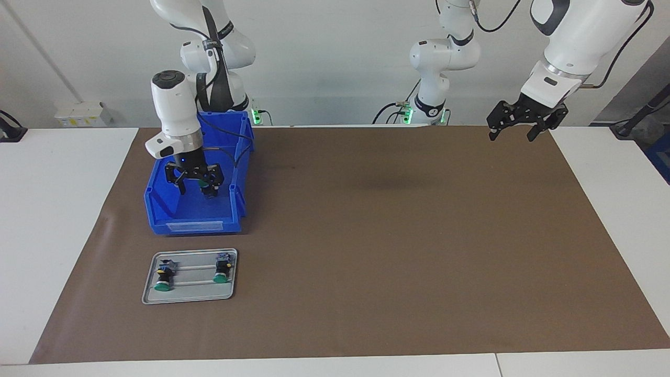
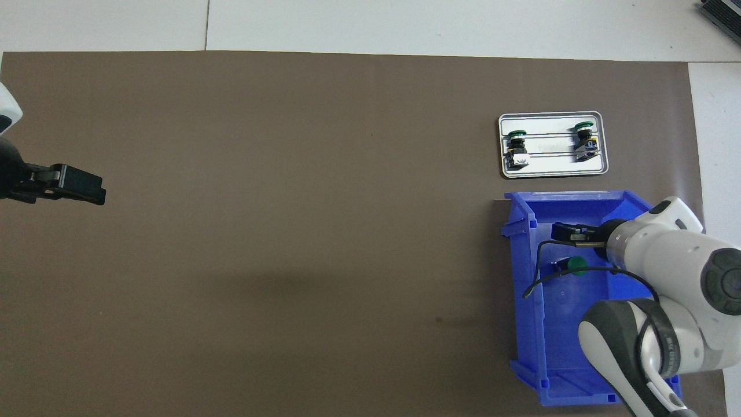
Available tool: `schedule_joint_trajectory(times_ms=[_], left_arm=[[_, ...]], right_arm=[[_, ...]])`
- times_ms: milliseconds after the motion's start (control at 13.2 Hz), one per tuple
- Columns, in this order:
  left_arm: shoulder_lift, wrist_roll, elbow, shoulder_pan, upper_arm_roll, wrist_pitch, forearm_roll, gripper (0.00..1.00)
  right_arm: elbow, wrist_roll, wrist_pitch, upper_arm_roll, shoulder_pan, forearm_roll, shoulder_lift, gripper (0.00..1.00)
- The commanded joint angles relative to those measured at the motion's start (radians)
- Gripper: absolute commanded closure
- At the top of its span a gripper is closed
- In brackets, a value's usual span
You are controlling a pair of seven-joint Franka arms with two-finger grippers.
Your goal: Place and press button with both arms
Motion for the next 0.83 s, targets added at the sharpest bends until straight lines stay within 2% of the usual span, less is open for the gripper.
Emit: schedule_joint_trajectory(times_ms=[0,228,531,759], left_arm=[[-0.029,-0.009,-0.033,0.009,-0.004,0.004,0.001,0.00],[-0.029,-0.008,-0.033,0.009,-0.005,0.004,0.001,0.00],[-0.029,-0.009,-0.033,0.009,-0.004,0.004,0.001,0.00],[-0.029,-0.008,-0.033,0.009,-0.004,0.004,0.001,0.00]], right_arm=[[0.159,0.042,-0.183,0.005,0.014,0.019,0.002,0.00],[0.309,0.056,-0.355,0.007,0.014,0.020,0.011,0.00],[0.527,0.044,-0.617,0.004,-0.007,0.138,0.045,0.00],[0.740,0.027,-0.833,-0.001,-0.017,0.150,0.112,0.00]])
